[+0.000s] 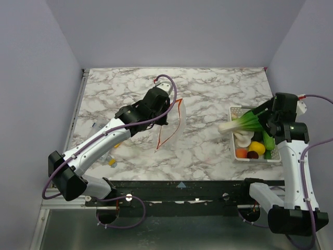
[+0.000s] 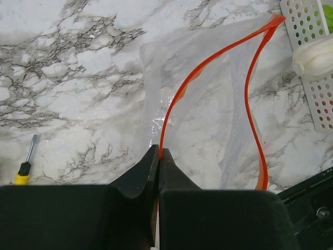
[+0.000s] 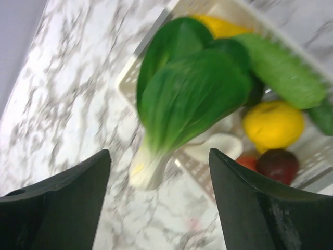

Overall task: Place the food in the zip-top bag and seal the zipper
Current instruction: Pick up the fake vegetable from the bin.

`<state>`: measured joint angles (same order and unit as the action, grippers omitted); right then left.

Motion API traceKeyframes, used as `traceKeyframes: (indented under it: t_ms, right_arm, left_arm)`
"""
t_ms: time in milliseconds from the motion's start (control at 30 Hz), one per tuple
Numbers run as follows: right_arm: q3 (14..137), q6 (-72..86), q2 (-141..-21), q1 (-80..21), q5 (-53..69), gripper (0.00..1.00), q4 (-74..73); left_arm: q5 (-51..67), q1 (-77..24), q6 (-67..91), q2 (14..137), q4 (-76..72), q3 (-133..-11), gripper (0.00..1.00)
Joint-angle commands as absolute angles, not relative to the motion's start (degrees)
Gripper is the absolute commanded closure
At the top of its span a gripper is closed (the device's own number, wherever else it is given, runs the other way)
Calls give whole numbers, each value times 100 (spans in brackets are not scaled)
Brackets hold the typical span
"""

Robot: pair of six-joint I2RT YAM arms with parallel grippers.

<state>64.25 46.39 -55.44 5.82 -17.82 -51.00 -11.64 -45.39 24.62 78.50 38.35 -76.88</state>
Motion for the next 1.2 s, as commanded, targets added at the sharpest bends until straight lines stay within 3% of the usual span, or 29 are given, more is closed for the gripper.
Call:
traceKeyframes:
  t_ms: [0, 67, 100, 133, 333, 667, 1067, 1167]
  right_arm:
    - [6427, 4789, -5773, 603, 367, 20, -5131]
    - [6184, 5181, -5907, 603, 583, 17, -4820]
    - [6058, 5421, -5942, 596, 511, 7, -4719]
    - [5996, 5598, -5983, 595, 386, 6, -4615]
    - [5809, 6860, -6413, 599, -332, 6, -4683]
    - [5827, 7490, -7189, 602, -1228, 11, -4705]
    - [5230, 7661, -7106, 594, -1618, 44, -4276]
    - [4902, 7432, -6857, 604, -1560, 72, -3751]
  left_arm:
    - [-904, -4515, 2364, 7801, 3691, -7733, 100]
    - [-808, -4515, 2364, 7840, 3679, -7765, 100]
    - [-771, -4511, 2351, 7860, 3683, -7780, 100]
    - [-750, -4510, 2340, 7872, 3688, -7794, 100]
    - [-808, -4515, 2303, 7874, 3682, -7749, 100]
    - [-850, -4509, 2278, 7842, 3683, -7742, 100]
    - [-1057, -4512, 2177, 7809, 3729, -7778, 100]
    - [-1279, -4510, 2145, 7827, 3925, -7915, 100]
